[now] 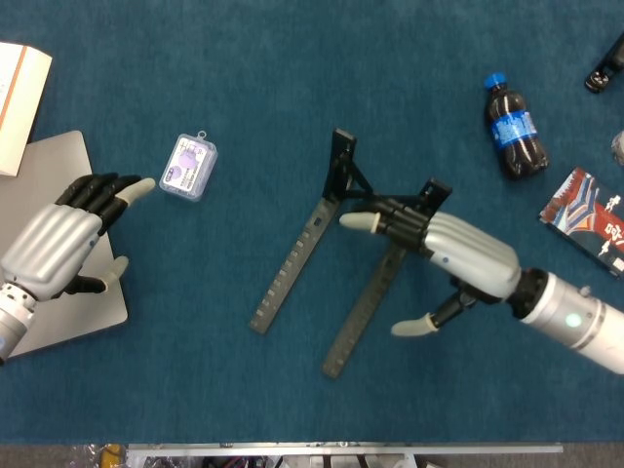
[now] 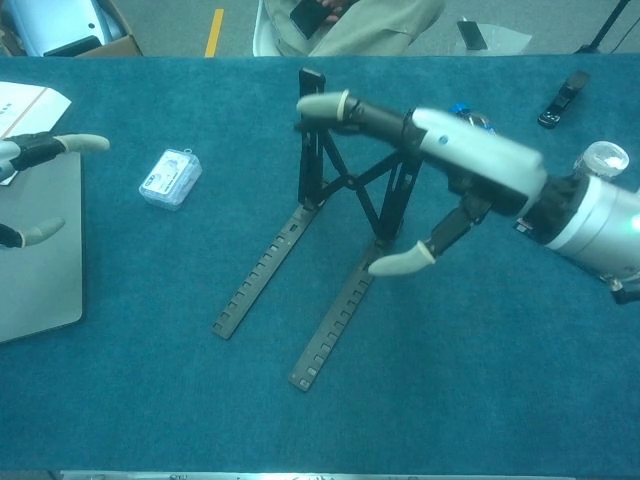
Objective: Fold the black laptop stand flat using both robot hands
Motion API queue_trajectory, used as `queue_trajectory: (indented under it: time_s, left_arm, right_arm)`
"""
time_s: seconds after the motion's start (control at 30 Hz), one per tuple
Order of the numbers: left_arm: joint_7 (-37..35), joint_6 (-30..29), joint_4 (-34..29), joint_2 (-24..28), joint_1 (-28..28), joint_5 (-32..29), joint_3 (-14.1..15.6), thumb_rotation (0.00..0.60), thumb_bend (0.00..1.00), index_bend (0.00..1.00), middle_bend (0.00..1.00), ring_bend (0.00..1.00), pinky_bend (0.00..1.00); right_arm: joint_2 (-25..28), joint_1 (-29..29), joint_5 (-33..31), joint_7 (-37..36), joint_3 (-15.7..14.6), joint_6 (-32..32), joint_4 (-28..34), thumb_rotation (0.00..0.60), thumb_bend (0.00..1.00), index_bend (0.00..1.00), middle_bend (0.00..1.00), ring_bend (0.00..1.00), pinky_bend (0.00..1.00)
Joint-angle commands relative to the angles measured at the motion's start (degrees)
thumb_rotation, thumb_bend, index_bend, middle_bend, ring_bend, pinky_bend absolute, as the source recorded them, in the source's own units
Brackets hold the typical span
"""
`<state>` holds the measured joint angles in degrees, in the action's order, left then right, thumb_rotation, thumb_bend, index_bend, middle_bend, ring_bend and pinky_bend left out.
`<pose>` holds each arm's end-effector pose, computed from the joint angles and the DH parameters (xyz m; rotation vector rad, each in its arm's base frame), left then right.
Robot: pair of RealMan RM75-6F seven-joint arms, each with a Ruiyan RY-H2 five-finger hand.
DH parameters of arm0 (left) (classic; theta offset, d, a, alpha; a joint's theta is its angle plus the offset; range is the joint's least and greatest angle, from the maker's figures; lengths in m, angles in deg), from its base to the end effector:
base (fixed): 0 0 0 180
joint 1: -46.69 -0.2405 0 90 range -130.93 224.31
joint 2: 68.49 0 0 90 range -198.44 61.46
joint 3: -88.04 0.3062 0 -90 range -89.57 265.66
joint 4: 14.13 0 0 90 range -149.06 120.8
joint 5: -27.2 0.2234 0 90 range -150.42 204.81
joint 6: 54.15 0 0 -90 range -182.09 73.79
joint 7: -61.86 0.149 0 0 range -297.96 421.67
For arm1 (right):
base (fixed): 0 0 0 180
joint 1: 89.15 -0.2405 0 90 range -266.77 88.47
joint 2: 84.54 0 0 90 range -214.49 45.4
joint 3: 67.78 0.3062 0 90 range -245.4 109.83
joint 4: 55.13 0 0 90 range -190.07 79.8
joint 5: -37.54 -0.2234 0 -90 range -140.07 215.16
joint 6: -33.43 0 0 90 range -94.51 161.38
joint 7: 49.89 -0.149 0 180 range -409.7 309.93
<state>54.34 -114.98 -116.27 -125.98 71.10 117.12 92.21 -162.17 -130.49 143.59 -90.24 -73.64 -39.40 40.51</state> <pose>-0.2884 0.2503 0.1203 -1.9032 -1.1650 -0.8543 -0.1486 -0.2763 0.0236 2.1555 -1.5208 1.6975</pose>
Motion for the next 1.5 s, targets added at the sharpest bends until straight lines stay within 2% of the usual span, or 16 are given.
queue_trajectory:
  time_s: [0.03, 0.2, 0.57, 0.97, 1.5]
  left_arm:
    - [0.15, 0.2, -0.03, -0.04, 0.07, -0.14, -0.02, 0.6, 0.41, 0.02, 0.06, 0.0, 0.04]
    - [0.51, 0.46, -0.31, -0.08, 0.22, -0.34, -0.14, 0.6, 0.41, 0.02, 0.06, 0.0, 0.04]
    - [1.65, 1.88, -0.65, -0.88, 0.9, -1.15, -0.4, 0.6, 0.41, 0.02, 0.06, 0.0, 0.04]
    - [3.05, 2.35, -1.49, -0.88, 1.1, -2.32, -0.69, 0.6, 0.41, 0.02, 0.06, 0.0, 0.04]
    - [2.58, 1.39, -1.43, -0.41, 0.46, -1.81, -0.44, 0.6, 0.41, 0.02, 0.06, 0.0, 0.04]
  right_arm:
    - [1.04, 1.0, -0.03, 1.01, 0.94, -2.2, 0.62, 0.6, 0.01, 0.0, 0.1, 0.0, 0.01]
    - [3.12, 2.71, -0.74, 2.66, 1.54, -4.76, 1.3, 0.6, 0.01, 0.0, 0.1, 0.0, 0.01]
    - [6.14, 6.01, -3.4, 1.86, -0.26, -4.64, -1.07, 0.6, 0.01, 0.0, 0.1, 0.0, 0.01]
    - [3.68, 5.86, -2.25, -2.41, -0.99, -2.37, -4.46, 0.6, 0.01, 0.0, 0.1, 0.0, 0.01]
    - [2.66, 4.82, 3.38, -3.99, -4.12, -1.83, -2.65, 0.6, 0.01, 0.0, 0.1, 0.0, 0.01]
